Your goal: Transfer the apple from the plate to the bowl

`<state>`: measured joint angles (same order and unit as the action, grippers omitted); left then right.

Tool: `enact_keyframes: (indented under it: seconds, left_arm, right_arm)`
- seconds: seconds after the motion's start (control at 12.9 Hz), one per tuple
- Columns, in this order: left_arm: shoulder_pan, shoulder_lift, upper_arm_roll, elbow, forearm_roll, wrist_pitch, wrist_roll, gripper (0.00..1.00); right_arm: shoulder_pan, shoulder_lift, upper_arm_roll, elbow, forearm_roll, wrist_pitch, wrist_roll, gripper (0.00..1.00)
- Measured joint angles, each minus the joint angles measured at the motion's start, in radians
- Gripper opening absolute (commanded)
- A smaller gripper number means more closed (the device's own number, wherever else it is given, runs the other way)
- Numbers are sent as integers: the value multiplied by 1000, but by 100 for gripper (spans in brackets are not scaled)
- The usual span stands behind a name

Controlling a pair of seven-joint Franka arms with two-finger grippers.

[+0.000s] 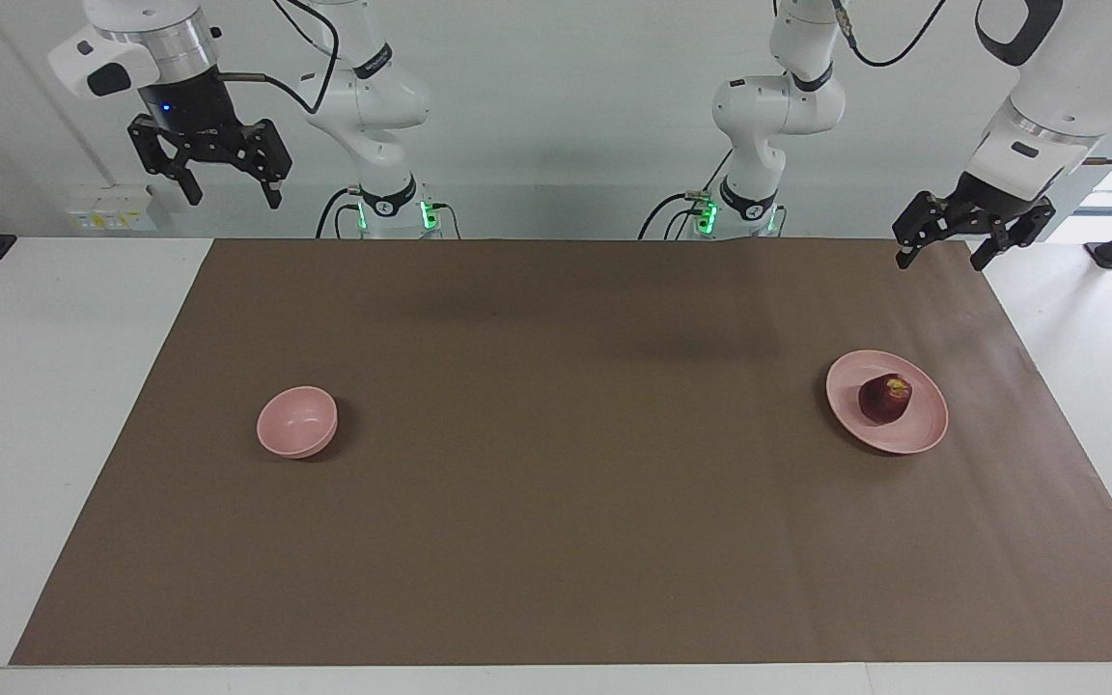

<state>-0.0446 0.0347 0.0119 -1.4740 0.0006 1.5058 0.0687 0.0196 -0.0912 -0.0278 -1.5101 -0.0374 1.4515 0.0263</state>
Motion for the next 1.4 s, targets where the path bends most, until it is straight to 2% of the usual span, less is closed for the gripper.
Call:
enact_keyframes:
  seconds: [1.4]
  left_arm:
    - [1,-2,2,0,-10,-1,30,100]
  right_arm:
    - [-10,0,-8,0,0,0,3,100]
